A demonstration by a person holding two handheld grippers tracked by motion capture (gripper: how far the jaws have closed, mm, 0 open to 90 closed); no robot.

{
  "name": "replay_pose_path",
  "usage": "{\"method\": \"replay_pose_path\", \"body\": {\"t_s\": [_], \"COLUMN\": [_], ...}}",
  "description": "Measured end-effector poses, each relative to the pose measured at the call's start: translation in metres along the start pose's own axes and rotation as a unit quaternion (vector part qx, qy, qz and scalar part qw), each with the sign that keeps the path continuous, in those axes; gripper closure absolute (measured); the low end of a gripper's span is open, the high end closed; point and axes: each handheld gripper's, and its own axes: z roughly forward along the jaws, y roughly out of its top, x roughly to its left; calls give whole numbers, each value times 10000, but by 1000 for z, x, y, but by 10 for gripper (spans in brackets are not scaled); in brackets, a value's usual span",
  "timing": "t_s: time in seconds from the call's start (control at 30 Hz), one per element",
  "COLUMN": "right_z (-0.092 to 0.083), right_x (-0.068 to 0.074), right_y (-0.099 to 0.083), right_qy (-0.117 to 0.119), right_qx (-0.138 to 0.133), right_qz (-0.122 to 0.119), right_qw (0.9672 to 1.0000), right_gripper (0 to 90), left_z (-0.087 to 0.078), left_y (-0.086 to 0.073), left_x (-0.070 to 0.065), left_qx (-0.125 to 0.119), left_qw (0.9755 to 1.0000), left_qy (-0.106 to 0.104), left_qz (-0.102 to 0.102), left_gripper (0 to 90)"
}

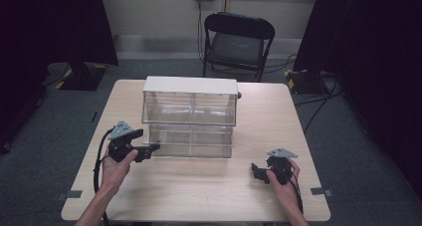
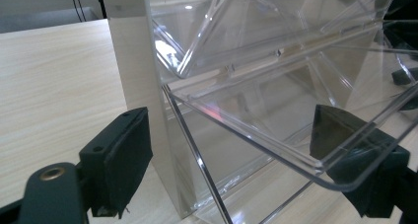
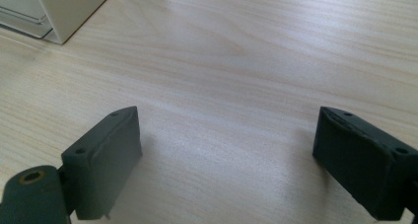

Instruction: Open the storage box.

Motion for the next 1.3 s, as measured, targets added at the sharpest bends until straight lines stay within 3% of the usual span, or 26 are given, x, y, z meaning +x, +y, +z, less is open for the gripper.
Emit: {"method": "replay_pose_path", "body": {"t_s": [1.3], "right_z": [0], "right_x": [0], "right_y": [0], "right_qy": [0], "right_qx": [0], "right_qz": [1], "right_qw": [10000], "right_gripper": [104], "left_z": [2], "left_y": [9], "left_x": [-4], "left_qx": [-75], "left_qw": [10000], "left_qy": [-25], "left_qz": [22], "left_gripper": [158]}}
